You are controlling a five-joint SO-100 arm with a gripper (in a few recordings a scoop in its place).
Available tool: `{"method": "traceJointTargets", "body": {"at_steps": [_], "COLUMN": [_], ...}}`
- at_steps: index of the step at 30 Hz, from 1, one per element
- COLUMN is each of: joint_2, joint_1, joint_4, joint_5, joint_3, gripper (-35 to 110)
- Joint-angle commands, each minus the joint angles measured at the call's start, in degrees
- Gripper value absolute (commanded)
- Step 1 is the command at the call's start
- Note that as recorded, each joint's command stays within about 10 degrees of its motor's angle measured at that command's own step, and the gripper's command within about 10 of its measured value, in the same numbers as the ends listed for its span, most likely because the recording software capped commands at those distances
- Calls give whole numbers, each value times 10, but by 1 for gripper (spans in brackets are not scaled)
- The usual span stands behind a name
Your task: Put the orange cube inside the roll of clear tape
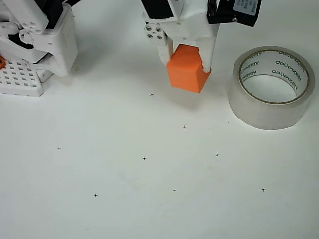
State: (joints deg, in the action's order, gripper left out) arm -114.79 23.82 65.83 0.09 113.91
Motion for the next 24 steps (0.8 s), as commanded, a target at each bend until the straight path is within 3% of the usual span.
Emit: {"method": "traceJointTargets", "body": {"at_steps": [1, 24], "joint_2": [-15, 198], "joint_1": [14, 42], "joint_4": [8, 66], "joint_5": [-12, -81], "joint_3": [-79, -359], "gripper": [14, 14]}}
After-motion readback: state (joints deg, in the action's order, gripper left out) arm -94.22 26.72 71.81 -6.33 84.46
